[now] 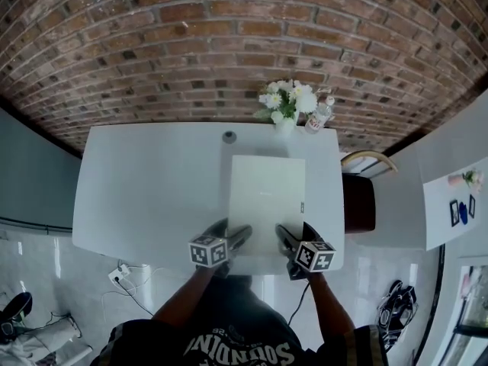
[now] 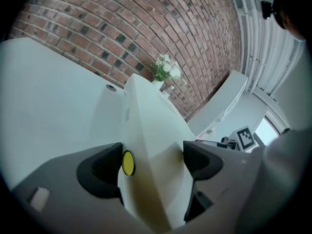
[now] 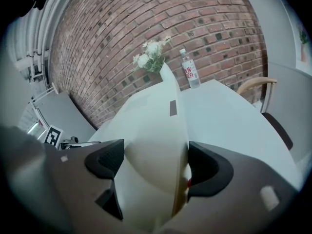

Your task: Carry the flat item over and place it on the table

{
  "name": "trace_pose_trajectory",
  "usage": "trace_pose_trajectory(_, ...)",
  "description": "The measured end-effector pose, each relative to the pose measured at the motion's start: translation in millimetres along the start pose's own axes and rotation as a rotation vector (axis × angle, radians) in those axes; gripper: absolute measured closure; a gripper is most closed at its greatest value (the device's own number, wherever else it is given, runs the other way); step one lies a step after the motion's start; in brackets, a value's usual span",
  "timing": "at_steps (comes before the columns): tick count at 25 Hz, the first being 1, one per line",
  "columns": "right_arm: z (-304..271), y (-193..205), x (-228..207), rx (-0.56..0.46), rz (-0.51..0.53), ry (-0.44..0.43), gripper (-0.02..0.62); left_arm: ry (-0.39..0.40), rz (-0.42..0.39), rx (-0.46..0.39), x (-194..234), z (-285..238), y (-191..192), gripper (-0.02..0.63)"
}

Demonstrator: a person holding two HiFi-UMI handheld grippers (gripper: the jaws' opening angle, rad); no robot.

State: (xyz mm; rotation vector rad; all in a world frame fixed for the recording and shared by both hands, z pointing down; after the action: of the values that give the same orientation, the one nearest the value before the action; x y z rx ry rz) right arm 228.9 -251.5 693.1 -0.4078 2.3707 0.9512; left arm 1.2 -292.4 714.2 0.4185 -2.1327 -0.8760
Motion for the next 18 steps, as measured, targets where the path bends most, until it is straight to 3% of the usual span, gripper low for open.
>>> trace_pose_trajectory(9,-10.1,18.0,-19.1,0.060,-0.004,0.022,0.192,-0.032,0.048,0.054,5.2,-8.8,28.3,0.202)
trace_pose_trajectory(18,-16.0,17.9,-26.2,0.085,-0.007,0.043,0.195,-0.044,0.082,0.083,8.7,-17.0,32.7,0.202)
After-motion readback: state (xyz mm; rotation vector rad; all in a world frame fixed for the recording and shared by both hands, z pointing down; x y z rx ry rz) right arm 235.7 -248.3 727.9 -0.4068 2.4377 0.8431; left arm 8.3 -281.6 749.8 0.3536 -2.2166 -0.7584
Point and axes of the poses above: the fingertips, and each gripper's own axes: z backward along the fingers, x to its left, y out of its underside, the point moved 6 cm from there along z, backward along the fingers, and after that the axes turned 10 degrees about -z, right-handed, at the moved point
